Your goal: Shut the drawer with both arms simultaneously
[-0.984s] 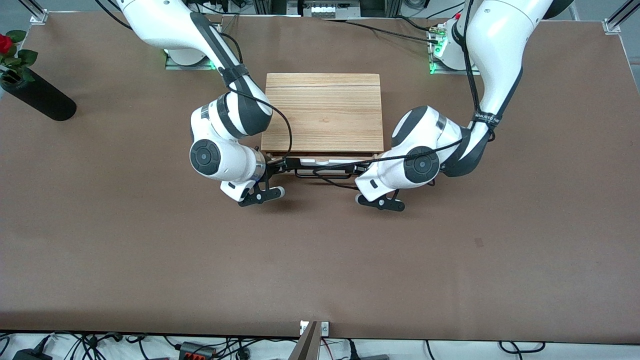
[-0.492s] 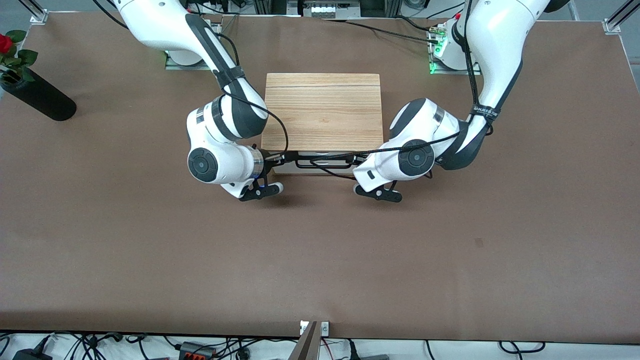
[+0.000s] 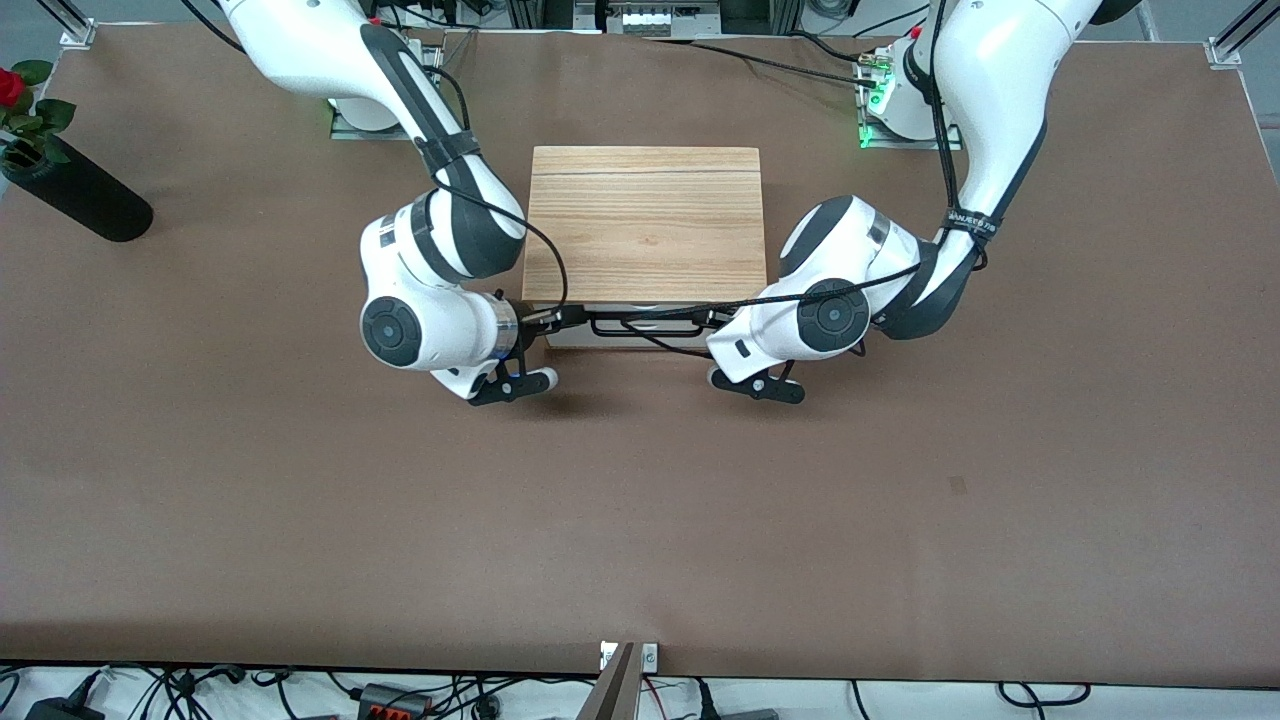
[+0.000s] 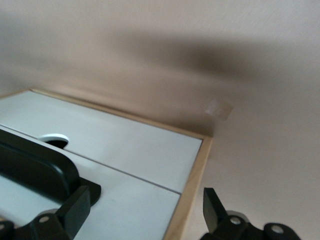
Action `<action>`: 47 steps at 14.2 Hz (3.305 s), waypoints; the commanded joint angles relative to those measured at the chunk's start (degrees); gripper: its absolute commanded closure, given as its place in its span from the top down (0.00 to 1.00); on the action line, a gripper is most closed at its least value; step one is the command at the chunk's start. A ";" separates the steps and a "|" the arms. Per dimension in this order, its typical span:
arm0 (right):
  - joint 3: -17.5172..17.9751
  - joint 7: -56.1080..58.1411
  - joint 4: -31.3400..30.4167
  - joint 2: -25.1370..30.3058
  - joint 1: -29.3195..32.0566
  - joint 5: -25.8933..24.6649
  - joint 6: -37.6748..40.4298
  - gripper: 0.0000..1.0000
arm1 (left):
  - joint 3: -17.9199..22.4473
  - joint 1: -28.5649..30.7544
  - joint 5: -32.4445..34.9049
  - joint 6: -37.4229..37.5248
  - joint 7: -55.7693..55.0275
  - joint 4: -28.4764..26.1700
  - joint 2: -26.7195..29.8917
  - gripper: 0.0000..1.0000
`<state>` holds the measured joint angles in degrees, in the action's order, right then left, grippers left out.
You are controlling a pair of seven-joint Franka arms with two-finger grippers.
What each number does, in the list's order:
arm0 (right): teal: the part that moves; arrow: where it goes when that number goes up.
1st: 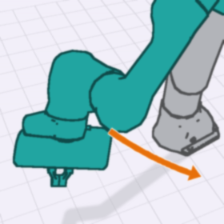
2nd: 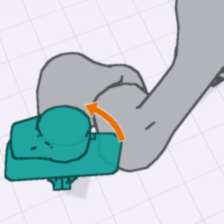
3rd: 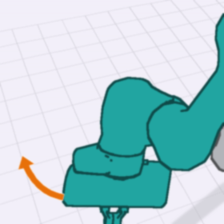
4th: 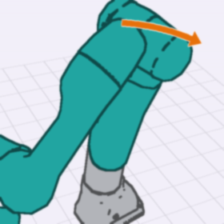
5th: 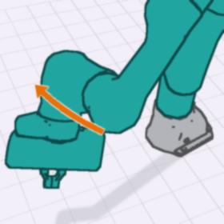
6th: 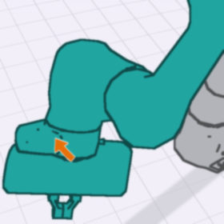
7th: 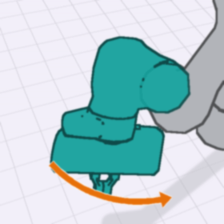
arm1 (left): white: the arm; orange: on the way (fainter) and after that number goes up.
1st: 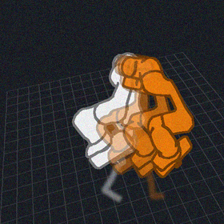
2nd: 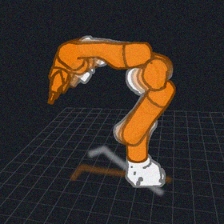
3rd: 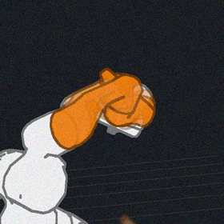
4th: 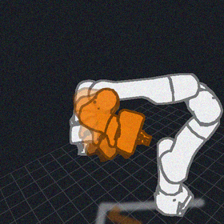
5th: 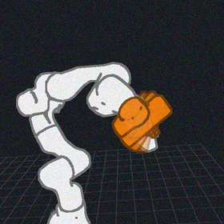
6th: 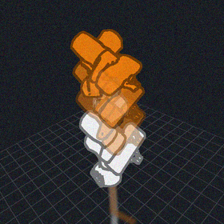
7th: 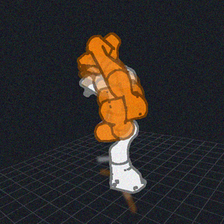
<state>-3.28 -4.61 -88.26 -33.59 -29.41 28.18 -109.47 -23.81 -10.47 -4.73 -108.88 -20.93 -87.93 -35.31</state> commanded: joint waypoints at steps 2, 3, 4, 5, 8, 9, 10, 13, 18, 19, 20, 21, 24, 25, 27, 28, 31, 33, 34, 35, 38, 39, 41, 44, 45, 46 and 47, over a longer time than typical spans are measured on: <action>-2.42 0.39 1.51 4.31 0.84 -4.08 1.98 1.00 | -2.12 1.42 0.16 1.31 0.02 -3.57 2.61 1.00; -3.04 0.39 1.51 5.63 0.93 -7.23 2.41 1.00 | -2.04 1.42 0.16 1.05 -0.16 -3.22 2.53 1.00; -3.48 0.48 1.51 7.03 1.02 -10.83 2.85 1.00 | -2.03 1.59 0.16 0.78 -0.25 -3.04 2.53 1.00; -3.92 0.74 1.51 8.00 1.10 -13.22 3.20 1.00 | -1.95 1.77 0.16 0.69 -0.25 -2.43 2.53 1.00; -6.37 1.09 1.68 10.99 0.93 -17.79 7.32 1.00 | -1.60 1.94 -0.01 0.78 -0.34 -0.41 2.52 1.00; -6.82 1.01 1.77 12.22 1.02 -19.46 8.73 1.00 | -1.51 2.38 0.07 0.87 -0.34 0.73 2.53 1.00; -7.00 1.09 1.77 13.10 1.10 -21.05 9.62 1.00 | -1.42 2.56 0.08 1.04 -0.34 1.43 2.53 1.00; -9.45 1.53 1.86 16.26 1.19 -25.54 11.20 1.00 | -0.37 3.00 0.16 1.22 -0.16 3.37 2.53 1.00; -16.83 11.09 2.03 19.52 1.28 -25.81 15.68 1.00 | 3.67 3.70 0.16 1.74 -0.16 4.78 5.51 1.00; -18.50 13.81 2.04 20.57 1.11 -25.72 16.47 1.00 | 4.90 3.79 0.25 2.53 -0.16 4.78 6.56 1.00; -19.82 15.84 2.04 21.28 1.02 -25.81 16.65 1.00 | 6.13 3.79 0.25 3.76 0.10 5.13 7.35 1.00; -20.79 17.08 2.04 21.28 1.02 -25.81 17.44 1.00 | 7.71 3.97 0.25 5.07 0.28 6.18 8.06 1.00; -20.71 17.35 3.52 22.42 2.33 -25.98 21.48 1.00 | 10.96 4.58 0.16 11.74 0.37 9.60 9.81 1.00; -20.36 17.35 3.62 22.69 3.12 -26.51 21.58 1.00 | 12.02 4.58 0.16 14.46 0.28 10.75 10.52 1.00; -20.09 17.44 3.01 23.48 4.62 -28.00 22.10 1.00 | 14.12 4.93 0.08 18.52 0.45 11.20 13.23 1.00; -20.01 17.44 2.74 23.57 4.88 -28.27 22.19 1.00 | 15.62 5.20 -0.45 18.71 0.28 11.11 14.38 1.00; -17.91 17.44 0.98 23.92 7.33 -28.70 22.02 1.00 | 19.49 5.37 -0.63 20.89 0.45 10.67 18.69 1.00; -11.17 17.35 -0.24 25.14 12.94 -31.07 21.40 1.00 | 20.11 5.37 -0.02 21.43 0.54 10.50 21.15 1.00; -7.56 17.01 -1.47 25.85 16.36 -31.52 20.53 1.00 | 20.20 5.37 0.16 22.22 0.54 9.97 21.77 1.00; -5.44 16.83 -3.66 27.51 18.83 -31.43 18.70 1.00 | 20.38 5.63 0.16 22.22 0.63 9.79 21.86 1.00; -1.56 16.30 -12.97 33.75 24.29 -31.26 11.22 1.00 | 20.46 5.64 1.12 21.18 5.87 4.89 25.63 1.00; -1.20 15.95 -13.17 34.46 25.35 -31.08 11.73 1.00 | 20.38 5.64 2.17 20.74 9.12 4.43 25.99 1.00; -1.02 15.16 -12.99 35.08 25.80 -31.17 12.08 1.00 | 19.59 5.20 5.42 21.17 10.47 4.87 25.99 1.00; 1.07 14.98 -12.91 35.43 28.87 -30.73 15.33 1.00 | 19.50 5.28 5.44 21.78 10.56 4.87 25.82 1.00; 1.26 14.72 -12.91 35.43 29.49 -30.64 15.42 1.00 | 19.50 5.29 5.26 22.13 10.56 4.96 25.82 1.00; 1.35 14.11 -12.91 35.43 30.02 -30.12 14.90 1.00 | 19.50 5.29 5.17 22.14 10.56 4.96 25.82 1.00; 1.35 13.93 -12.73 35.43 30.89 -29.07 14.72 1.00 | 19.50 5.29 5.17 22.22 10.65 4.96 25.82 1.00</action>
<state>-3.54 10.66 -99.98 0.77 -1.14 -2.14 -94.44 -4.17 -5.25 -0.54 -86.73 -11.85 -81.24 -11.16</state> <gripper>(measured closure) 0.000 0.000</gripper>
